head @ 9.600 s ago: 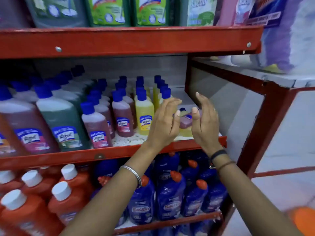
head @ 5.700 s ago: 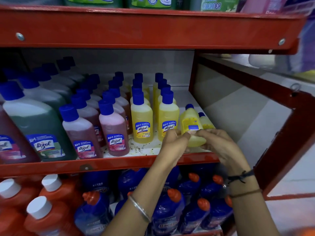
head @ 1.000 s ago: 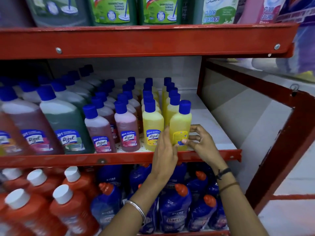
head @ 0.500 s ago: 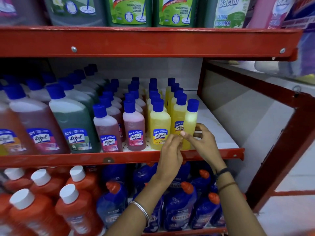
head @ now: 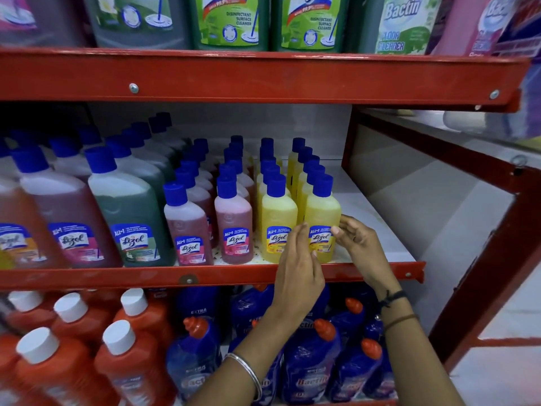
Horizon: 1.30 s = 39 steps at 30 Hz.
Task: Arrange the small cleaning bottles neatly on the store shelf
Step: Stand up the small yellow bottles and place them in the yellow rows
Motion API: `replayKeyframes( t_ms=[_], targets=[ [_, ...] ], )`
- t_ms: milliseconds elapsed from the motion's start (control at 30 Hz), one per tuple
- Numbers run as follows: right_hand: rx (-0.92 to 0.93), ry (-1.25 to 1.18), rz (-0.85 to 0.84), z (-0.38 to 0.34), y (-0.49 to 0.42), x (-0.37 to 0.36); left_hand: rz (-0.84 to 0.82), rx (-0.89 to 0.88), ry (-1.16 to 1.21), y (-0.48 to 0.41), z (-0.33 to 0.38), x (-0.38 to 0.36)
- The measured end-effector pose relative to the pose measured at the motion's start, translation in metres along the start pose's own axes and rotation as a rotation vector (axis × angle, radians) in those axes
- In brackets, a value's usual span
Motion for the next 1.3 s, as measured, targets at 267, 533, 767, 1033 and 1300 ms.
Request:
replayKeyframes(
  t_ms=[267,533,767,1033,1300],
  targets=[
    [0.004,0.114,0.053,0.003,0.006,0.000,-0.057,0.136,-0.140,-0.004,-0.008,-0.019],
    [-0.012,0.237,0.078,0.005,0.014,0.006,-0.071,0.145,-0.130,0.006,-0.007,-0.013],
    [0.026,0.204,0.089,-0.005,0.037,-0.002,-0.052,0.087,-0.067,0.018,-0.010,-0.002],
    [0.212,0.283,0.165,-0.061,0.083,-0.066,0.100,0.145,-0.023,0.012,-0.028,0.048],
    [-0.186,0.309,0.111,-0.024,0.061,-0.103,-0.145,0.248,-0.173,0.002,-0.058,0.025]
  ],
)
Point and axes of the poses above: each hand's wrist, its own y-axis away from the middle knuckle, its own x-axis out of the back of the hand, z = x × y, the point moved 10 cm from there along -y, towards the middle knuckle, and after that the axes turned 1 degree about x, right-handed, at the moved point
